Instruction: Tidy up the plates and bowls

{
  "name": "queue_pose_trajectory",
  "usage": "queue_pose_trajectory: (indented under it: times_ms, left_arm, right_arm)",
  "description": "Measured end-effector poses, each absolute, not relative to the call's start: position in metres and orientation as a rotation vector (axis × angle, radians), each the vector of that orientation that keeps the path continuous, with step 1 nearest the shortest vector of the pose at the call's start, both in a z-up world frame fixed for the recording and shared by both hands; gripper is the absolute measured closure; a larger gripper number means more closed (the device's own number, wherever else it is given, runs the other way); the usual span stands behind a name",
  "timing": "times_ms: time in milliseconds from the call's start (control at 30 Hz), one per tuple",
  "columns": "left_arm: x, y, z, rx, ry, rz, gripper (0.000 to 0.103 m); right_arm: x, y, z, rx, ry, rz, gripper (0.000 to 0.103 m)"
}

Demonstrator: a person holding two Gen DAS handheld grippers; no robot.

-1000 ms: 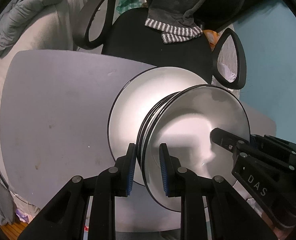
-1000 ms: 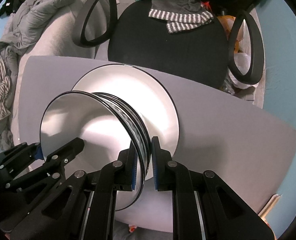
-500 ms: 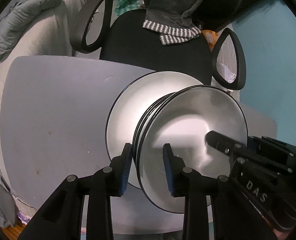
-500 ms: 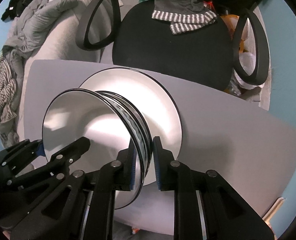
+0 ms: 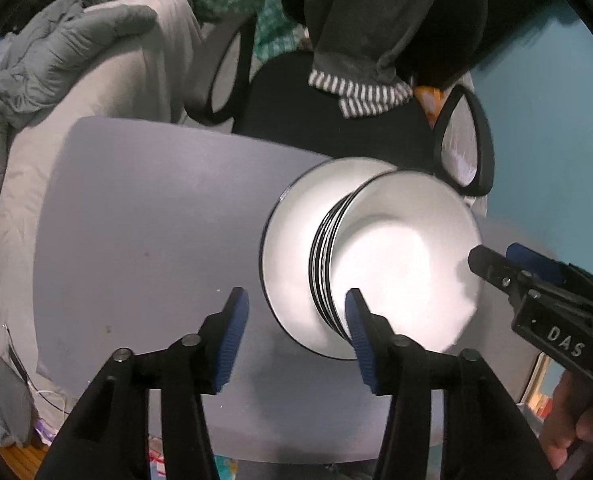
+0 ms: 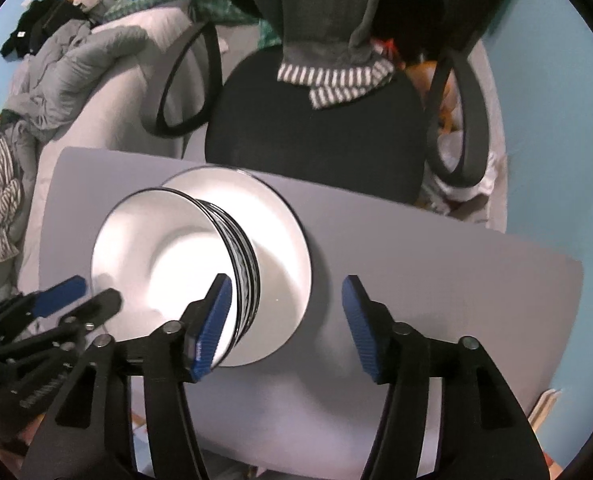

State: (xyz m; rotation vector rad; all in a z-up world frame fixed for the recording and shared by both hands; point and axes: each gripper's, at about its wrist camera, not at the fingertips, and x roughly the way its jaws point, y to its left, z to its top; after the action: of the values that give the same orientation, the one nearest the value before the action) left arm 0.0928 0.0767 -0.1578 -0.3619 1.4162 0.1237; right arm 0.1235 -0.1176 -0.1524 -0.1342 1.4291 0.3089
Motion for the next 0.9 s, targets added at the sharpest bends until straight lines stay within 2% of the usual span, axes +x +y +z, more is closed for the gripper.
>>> queue_pose_trajectory:
  times_ms: [67,233,267,300,367,900]
  left_arm:
    - [0.087,0.082,-0.141,-0.400,1.370,0.121,0.039]
    - [0.069,0.091,-0.102,-0.422,1.278,0.118,0.038]
    - [0.067,0.091,-0.096,-0.414,1.266,0.119,0.036]
    - [0.064,0.091,-0.090,-0.404,1.253,0.120,0.029]
    - [0.055,0.090,-0.078,-0.384,1.223,0.116,0.024]
    - [-0.006,0.073,-0.019,-0.305,1.097,0.093,0.024]
  right_arm:
    - [0.118,-0.118,-0.141,-0.156,1.398,0.315,0.042]
    - [0.106,-0.124,-0.113,-0.155,1.344,0.328,0.042]
    - [0.103,-0.126,-0.107,-0.153,1.331,0.329,0.041]
    - [0.099,-0.127,-0.100,-0.152,1.317,0.330,0.041]
    - [0.092,-0.130,-0.086,-0.153,1.286,0.334,0.041]
    - [0.033,-0.147,-0.015,-0.148,1.092,0.322,0.040]
